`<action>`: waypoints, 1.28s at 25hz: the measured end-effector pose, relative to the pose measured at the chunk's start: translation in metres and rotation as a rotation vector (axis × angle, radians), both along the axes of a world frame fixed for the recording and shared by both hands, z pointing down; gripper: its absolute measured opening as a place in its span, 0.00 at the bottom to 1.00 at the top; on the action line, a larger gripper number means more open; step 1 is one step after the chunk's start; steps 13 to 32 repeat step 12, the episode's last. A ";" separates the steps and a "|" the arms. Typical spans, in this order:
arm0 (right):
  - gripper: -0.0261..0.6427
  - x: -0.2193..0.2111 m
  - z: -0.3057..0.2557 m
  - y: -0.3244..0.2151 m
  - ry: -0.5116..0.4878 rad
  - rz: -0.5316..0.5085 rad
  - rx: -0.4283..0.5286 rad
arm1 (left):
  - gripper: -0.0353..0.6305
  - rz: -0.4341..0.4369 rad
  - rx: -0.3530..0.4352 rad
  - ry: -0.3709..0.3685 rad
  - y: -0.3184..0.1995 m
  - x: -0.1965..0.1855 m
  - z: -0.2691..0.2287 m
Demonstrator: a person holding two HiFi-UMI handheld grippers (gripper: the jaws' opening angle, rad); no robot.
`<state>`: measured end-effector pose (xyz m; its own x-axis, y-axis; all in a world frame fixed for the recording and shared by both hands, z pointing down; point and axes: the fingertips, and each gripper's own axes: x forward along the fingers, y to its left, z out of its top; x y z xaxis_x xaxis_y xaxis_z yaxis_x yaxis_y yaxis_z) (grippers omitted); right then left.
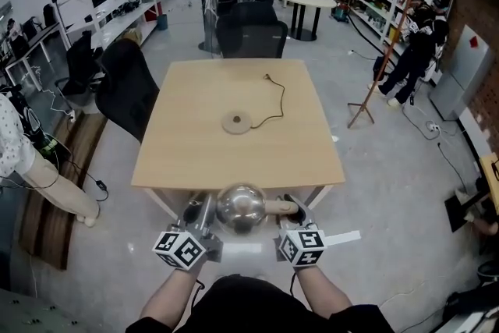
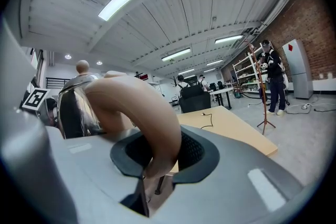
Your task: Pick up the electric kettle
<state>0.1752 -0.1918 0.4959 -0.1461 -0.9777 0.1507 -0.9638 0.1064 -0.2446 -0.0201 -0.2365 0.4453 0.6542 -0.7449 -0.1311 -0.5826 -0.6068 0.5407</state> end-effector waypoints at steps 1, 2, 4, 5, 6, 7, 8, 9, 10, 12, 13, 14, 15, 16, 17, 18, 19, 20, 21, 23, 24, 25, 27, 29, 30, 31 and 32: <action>0.17 -0.001 -0.001 -0.001 0.001 0.001 0.002 | 0.18 0.003 0.001 0.000 -0.001 -0.001 -0.001; 0.17 -0.002 -0.001 -0.003 0.003 0.003 0.004 | 0.18 0.005 0.002 0.001 -0.003 -0.002 0.000; 0.17 -0.002 -0.001 -0.006 0.004 0.005 0.008 | 0.18 0.008 0.006 0.004 -0.006 -0.003 0.000; 0.17 -0.002 -0.001 -0.007 0.005 0.005 0.009 | 0.18 0.009 0.008 0.006 -0.008 -0.002 0.001; 0.17 -0.002 -0.001 -0.008 0.006 0.006 0.010 | 0.18 0.011 0.009 0.008 -0.009 -0.002 0.001; 0.17 -0.002 -0.002 -0.009 0.008 0.006 0.012 | 0.18 0.012 0.011 0.009 -0.010 -0.002 0.000; 0.17 -0.003 -0.002 -0.010 0.010 0.006 0.013 | 0.18 0.014 0.012 0.010 -0.011 -0.003 0.000; 0.17 -0.004 -0.002 -0.010 0.012 0.006 0.014 | 0.18 0.016 0.013 0.012 -0.012 -0.003 0.000; 0.17 -0.004 -0.002 -0.010 0.014 0.006 0.013 | 0.18 0.017 0.013 0.013 -0.012 -0.004 0.000; 0.17 -0.005 -0.001 -0.010 0.016 0.008 0.011 | 0.18 0.019 0.011 0.015 -0.013 -0.005 0.001; 0.17 -0.005 -0.001 -0.010 0.016 0.008 0.011 | 0.18 0.019 0.011 0.015 -0.013 -0.005 0.001; 0.17 -0.005 -0.001 -0.010 0.016 0.008 0.011 | 0.18 0.019 0.011 0.015 -0.013 -0.005 0.001; 0.17 -0.005 -0.001 -0.010 0.016 0.008 0.011 | 0.18 0.019 0.011 0.015 -0.013 -0.005 0.001; 0.17 -0.005 -0.001 -0.010 0.016 0.008 0.011 | 0.18 0.019 0.011 0.015 -0.013 -0.005 0.001; 0.17 -0.005 -0.001 -0.010 0.016 0.008 0.011 | 0.18 0.019 0.011 0.015 -0.013 -0.005 0.001; 0.17 -0.005 -0.001 -0.010 0.016 0.008 0.011 | 0.18 0.019 0.011 0.015 -0.013 -0.005 0.001; 0.17 -0.005 -0.001 -0.010 0.016 0.008 0.011 | 0.18 0.019 0.011 0.015 -0.013 -0.005 0.001; 0.17 -0.005 -0.001 -0.010 0.016 0.008 0.011 | 0.18 0.019 0.011 0.015 -0.013 -0.005 0.001; 0.17 -0.005 -0.001 -0.010 0.016 0.008 0.011 | 0.18 0.019 0.011 0.015 -0.013 -0.005 0.001; 0.17 -0.005 -0.001 -0.010 0.016 0.008 0.011 | 0.18 0.019 0.011 0.015 -0.013 -0.005 0.001; 0.17 -0.005 -0.001 -0.010 0.016 0.008 0.011 | 0.18 0.019 0.011 0.015 -0.013 -0.005 0.001; 0.17 -0.005 -0.001 -0.010 0.016 0.008 0.011 | 0.18 0.019 0.011 0.015 -0.013 -0.005 0.001; 0.17 -0.005 -0.001 -0.010 0.016 0.008 0.011 | 0.18 0.019 0.011 0.015 -0.013 -0.005 0.001; 0.17 -0.005 -0.001 -0.010 0.016 0.008 0.011 | 0.18 0.019 0.011 0.015 -0.013 -0.005 0.001; 0.17 -0.005 -0.001 -0.010 0.016 0.008 0.011 | 0.18 0.019 0.011 0.015 -0.013 -0.005 0.001; 0.17 -0.005 -0.001 -0.010 0.016 0.008 0.011 | 0.18 0.019 0.011 0.015 -0.013 -0.005 0.001; 0.17 -0.005 -0.001 -0.010 0.016 0.008 0.011 | 0.18 0.019 0.011 0.015 -0.013 -0.005 0.001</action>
